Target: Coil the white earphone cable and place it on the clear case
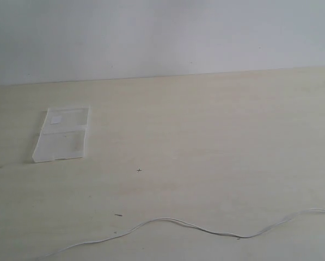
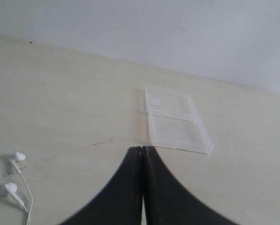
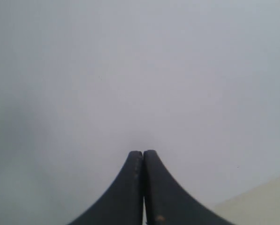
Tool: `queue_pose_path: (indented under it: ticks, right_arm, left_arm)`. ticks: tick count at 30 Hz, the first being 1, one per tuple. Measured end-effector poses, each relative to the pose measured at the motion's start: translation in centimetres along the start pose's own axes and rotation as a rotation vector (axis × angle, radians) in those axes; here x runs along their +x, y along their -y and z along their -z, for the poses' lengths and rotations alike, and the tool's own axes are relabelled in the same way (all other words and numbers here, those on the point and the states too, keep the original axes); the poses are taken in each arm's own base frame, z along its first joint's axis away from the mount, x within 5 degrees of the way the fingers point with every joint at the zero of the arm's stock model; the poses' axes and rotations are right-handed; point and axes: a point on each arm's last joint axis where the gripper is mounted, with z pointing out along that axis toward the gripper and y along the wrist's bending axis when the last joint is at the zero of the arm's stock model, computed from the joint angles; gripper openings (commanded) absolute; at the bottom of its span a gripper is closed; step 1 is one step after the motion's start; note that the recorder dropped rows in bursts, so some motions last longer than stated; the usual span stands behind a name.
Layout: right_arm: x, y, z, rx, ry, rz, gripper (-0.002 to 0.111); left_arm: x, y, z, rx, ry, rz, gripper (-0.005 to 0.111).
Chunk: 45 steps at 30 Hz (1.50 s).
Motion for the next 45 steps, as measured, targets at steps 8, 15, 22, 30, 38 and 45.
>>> queue_pose_path:
  ticks: [8,15,22,30,38,45]
  right_arm:
    - [-1.5,-0.6,0.1,-0.075,0.151,-0.161,0.000]
    - [-1.4,-0.6,0.1,-0.073,0.137,-0.202,0.000]
    - [-0.8,-0.4,0.1,-0.051,0.074,-0.208,0.000]
    - [-0.3,-0.3,0.0,-0.033,0.024,-0.212,0.000]
    - [-0.3,-0.3,0.0,-0.034,0.019,-0.233,0.000]
    - [-1.6,-2.4,-2.6,-0.020,-0.344,0.226,0.000]
  left_arm:
    - [0.0,0.0,0.0,0.000,0.000,0.000,0.000]
    - [0.0,0.0,0.0,0.000,0.000,0.000,0.000]
    - [0.0,0.0,0.0,0.000,0.000,0.000,0.000]
    - [0.0,0.0,0.0,0.000,0.000,0.000,0.000]
    - [0.0,0.0,0.0,0.000,0.000,0.000,0.000]
    - [0.0,0.0,0.0,0.000,0.000,0.000,0.000]
